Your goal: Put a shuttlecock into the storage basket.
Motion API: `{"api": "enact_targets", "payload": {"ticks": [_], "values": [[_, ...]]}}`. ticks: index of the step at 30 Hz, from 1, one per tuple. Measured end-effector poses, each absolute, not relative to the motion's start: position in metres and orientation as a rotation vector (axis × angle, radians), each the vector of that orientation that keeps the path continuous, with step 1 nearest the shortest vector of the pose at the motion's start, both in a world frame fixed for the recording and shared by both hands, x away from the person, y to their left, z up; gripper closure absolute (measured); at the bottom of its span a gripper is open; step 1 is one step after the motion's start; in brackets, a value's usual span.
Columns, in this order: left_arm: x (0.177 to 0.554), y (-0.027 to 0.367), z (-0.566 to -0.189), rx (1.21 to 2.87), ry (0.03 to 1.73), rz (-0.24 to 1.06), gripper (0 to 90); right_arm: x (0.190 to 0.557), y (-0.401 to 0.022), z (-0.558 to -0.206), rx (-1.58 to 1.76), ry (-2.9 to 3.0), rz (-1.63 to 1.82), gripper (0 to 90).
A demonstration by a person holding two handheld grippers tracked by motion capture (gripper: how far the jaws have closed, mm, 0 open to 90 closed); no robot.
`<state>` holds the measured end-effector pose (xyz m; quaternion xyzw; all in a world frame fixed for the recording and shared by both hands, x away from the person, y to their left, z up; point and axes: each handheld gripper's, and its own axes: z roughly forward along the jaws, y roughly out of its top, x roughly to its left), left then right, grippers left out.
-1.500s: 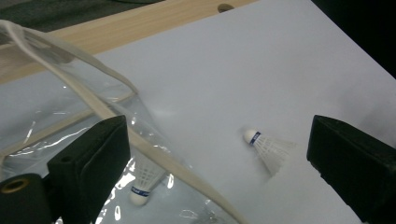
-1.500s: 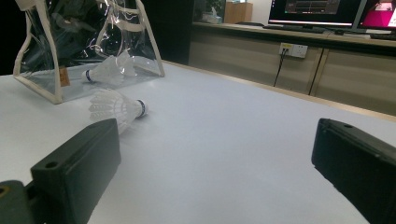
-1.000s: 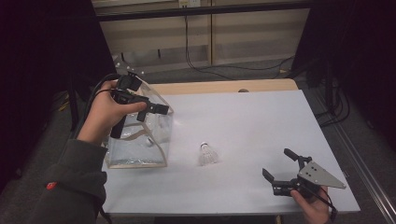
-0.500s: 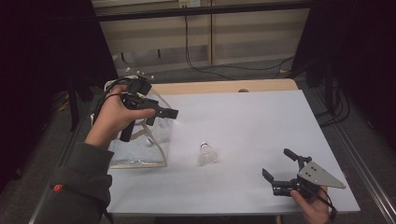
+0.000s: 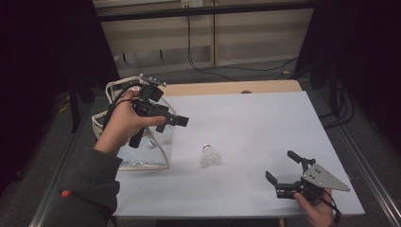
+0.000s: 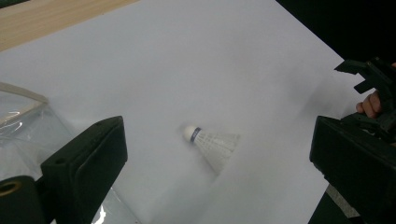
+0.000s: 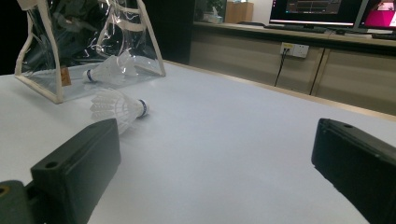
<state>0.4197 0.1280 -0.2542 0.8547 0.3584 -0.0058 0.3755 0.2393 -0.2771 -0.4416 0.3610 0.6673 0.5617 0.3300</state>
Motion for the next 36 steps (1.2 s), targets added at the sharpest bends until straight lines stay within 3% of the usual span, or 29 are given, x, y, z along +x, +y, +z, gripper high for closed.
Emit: {"api": "enact_targets", "payload": {"ticks": [36], "values": [[0.407, 0.104, -0.299, 2.229, 0.841, -0.102, 5.9, 0.239, -0.277, -0.441, 0.943, 1.744, 1.471, 1.3]]}}
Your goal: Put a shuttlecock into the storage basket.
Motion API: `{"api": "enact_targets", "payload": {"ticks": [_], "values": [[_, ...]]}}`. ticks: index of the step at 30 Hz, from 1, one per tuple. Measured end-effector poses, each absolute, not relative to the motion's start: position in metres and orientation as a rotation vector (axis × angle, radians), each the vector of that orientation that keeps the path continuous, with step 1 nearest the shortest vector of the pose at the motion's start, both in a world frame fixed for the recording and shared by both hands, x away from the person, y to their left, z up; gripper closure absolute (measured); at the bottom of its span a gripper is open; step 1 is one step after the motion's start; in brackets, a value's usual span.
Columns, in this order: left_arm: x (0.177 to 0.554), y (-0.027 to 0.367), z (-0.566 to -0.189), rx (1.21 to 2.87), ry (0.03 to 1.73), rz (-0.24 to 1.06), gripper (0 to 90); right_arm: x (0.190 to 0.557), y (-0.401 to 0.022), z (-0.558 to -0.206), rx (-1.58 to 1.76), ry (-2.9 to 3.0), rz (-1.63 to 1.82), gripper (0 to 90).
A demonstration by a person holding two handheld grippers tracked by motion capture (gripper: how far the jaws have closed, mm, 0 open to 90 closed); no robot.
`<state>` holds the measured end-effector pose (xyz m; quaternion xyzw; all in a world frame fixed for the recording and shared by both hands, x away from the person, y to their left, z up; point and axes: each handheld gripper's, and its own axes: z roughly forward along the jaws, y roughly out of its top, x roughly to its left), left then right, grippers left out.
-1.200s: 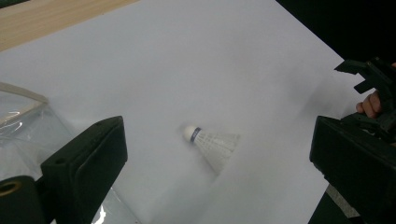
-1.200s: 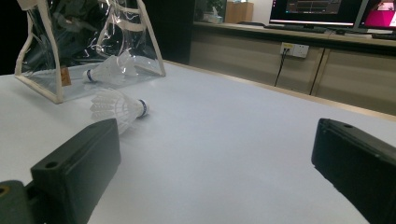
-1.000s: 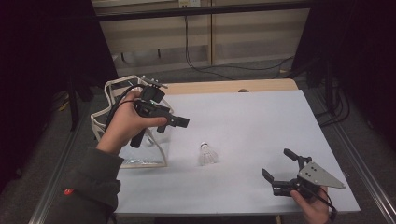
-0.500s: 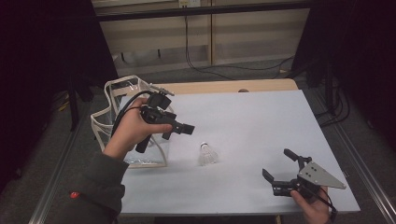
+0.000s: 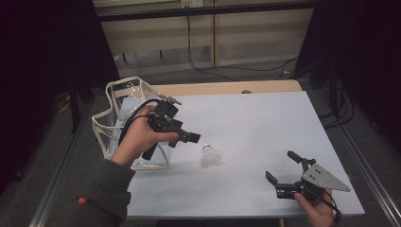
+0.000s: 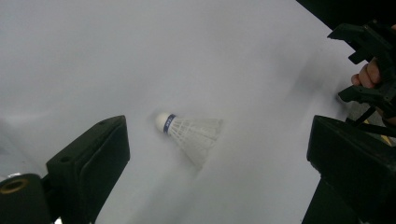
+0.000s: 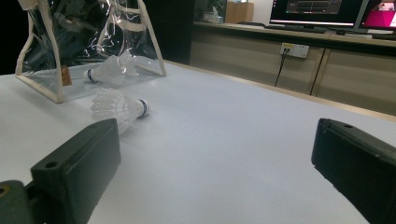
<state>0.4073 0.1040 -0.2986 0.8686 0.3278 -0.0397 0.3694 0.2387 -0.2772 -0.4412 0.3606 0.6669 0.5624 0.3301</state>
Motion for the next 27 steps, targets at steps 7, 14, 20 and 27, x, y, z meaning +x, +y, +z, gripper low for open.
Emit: {"api": "enact_targets", "payload": {"ticks": [7, 14, 20, 27], "values": [[0.405, 0.101, -0.31, 2.239, 0.839, -0.109, 5.9, 0.239, -0.277, -0.441, 0.944, 1.745, 1.471, 1.3], [0.403, 0.098, -0.32, 2.253, 0.825, -0.116, 5.9, 0.239, -0.277, -0.441, 0.944, 1.743, 1.47, 1.3], [0.401, 0.095, -0.324, 2.265, 0.812, -0.113, 5.9, 0.238, -0.277, -0.441, 0.944, 1.742, 1.471, 1.3], [0.398, 0.089, -0.33, 2.273, 0.793, -0.11, 6.0, 0.238, -0.278, -0.441, 0.941, 1.744, 1.469, 1.3]]}}
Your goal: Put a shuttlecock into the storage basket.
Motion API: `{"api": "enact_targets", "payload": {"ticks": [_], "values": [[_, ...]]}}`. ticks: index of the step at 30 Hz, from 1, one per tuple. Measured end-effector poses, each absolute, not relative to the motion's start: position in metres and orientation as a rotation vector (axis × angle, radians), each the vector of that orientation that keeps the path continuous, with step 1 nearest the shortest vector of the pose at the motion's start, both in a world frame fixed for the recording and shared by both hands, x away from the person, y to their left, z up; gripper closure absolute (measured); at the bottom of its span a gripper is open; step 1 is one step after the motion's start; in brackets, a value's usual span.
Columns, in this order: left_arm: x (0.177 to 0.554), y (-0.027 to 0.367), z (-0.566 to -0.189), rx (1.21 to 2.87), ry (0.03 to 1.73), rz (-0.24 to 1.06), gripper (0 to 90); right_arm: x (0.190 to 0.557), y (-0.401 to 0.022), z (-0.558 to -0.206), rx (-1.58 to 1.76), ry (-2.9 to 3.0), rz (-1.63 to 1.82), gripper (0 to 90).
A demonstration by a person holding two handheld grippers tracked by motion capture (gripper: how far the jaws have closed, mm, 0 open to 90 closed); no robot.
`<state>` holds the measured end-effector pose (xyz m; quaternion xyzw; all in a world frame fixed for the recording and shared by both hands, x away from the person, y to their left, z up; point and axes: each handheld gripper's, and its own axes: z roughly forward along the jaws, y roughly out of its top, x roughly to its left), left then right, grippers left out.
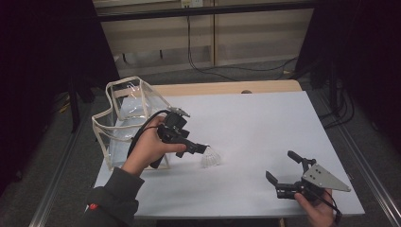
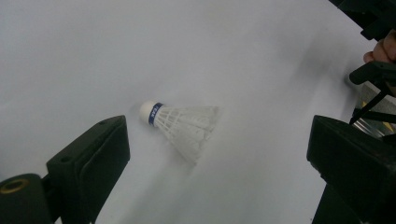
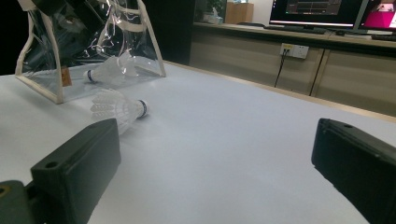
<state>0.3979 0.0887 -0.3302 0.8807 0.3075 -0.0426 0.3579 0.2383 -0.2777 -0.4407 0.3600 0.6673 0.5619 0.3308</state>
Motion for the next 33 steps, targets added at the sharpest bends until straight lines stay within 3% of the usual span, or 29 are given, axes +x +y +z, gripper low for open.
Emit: {"api": "enact_targets", "payload": {"ticks": [33], "values": [[0.39, 0.075, -0.37, 2.302, 0.772, -0.089, 6.4, 0.238, -0.278, -0.441, 0.941, 1.745, 1.469, 1.3]]}}
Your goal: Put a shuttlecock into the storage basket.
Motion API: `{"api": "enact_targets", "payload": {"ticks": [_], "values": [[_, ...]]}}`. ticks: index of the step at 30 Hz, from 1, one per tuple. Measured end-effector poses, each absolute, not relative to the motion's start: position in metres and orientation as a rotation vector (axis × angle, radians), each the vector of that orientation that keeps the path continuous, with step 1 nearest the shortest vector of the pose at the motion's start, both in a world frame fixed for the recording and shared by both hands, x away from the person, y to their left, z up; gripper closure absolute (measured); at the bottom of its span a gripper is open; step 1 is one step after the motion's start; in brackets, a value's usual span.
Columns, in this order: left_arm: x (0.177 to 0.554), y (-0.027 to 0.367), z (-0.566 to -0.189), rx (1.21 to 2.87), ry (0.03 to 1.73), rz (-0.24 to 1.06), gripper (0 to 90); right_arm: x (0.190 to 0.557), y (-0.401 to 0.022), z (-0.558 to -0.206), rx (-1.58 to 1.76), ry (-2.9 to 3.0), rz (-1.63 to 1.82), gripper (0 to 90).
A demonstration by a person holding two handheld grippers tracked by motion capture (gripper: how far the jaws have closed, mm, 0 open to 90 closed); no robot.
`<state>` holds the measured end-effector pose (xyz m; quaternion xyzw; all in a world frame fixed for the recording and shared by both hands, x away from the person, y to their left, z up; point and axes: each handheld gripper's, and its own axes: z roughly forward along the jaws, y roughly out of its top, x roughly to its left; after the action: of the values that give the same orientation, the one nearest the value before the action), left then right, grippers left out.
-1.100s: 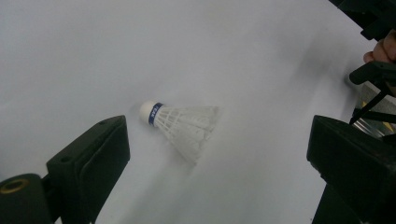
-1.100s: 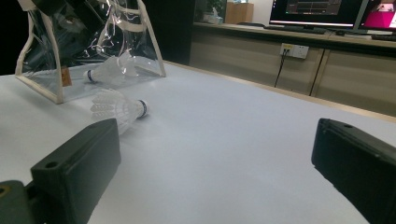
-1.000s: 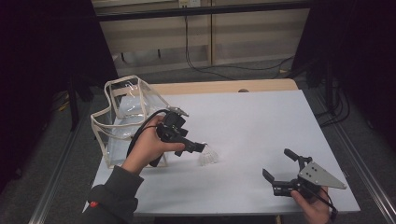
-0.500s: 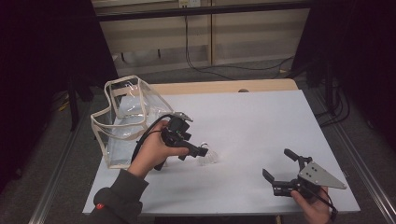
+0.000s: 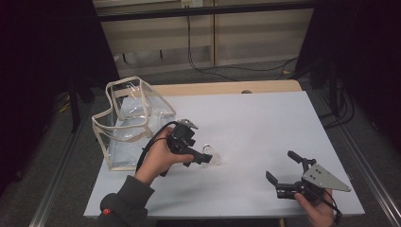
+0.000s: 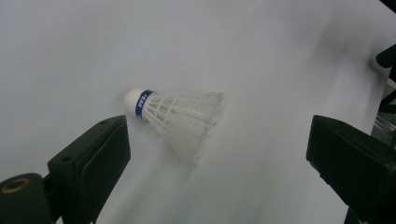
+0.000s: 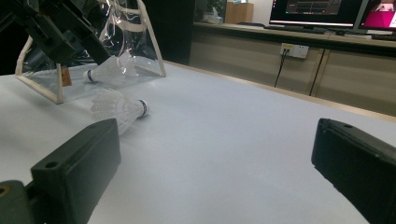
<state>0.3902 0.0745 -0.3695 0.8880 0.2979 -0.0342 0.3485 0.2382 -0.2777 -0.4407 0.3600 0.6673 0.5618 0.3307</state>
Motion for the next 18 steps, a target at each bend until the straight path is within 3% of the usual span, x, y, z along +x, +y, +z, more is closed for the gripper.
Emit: {"api": "enact_targets", "payload": {"ticks": [18], "values": [[0.391, 0.07, -0.387, 2.312, 0.786, -0.05, 8.4, 0.238, -0.277, -0.441, 0.941, 1.745, 1.471, 1.3]]}}
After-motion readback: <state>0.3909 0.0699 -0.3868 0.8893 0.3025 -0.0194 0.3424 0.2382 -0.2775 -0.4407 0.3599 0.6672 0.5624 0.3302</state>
